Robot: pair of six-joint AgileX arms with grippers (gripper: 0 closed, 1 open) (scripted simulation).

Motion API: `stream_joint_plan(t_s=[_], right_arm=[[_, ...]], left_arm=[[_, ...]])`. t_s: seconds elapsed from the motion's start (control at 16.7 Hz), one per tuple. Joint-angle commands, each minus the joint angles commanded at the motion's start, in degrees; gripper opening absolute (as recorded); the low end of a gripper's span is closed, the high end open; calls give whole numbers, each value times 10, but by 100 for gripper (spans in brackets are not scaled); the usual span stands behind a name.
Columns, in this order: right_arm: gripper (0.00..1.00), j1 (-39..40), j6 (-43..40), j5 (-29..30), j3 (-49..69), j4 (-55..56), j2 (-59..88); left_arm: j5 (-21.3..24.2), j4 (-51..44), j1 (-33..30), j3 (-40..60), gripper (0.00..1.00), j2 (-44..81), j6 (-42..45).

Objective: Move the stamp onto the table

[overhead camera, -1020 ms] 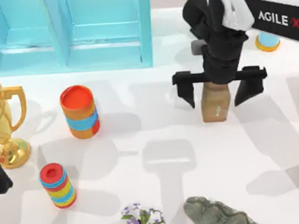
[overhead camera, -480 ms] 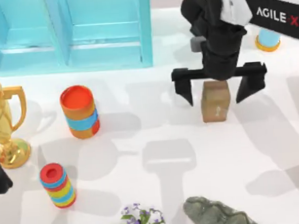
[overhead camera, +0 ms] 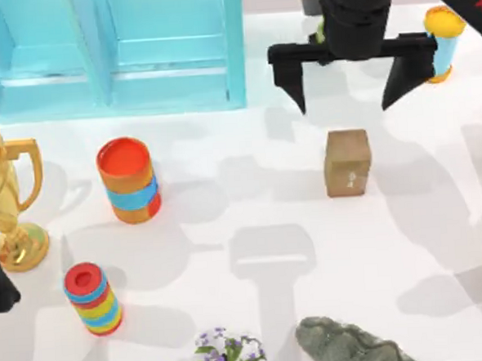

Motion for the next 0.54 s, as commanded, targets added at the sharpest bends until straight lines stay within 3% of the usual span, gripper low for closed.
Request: stream_joint_plan(t_s=[0.3, 0.54], right_arm=[[100, -2, -2, 1, 164, -134, 26], [100, -3, -3, 2, 191, -160, 29]], left_arm=[[0, 0, 0, 0, 100, 0, 0], [0, 0, 0, 0, 100, 0, 0]])
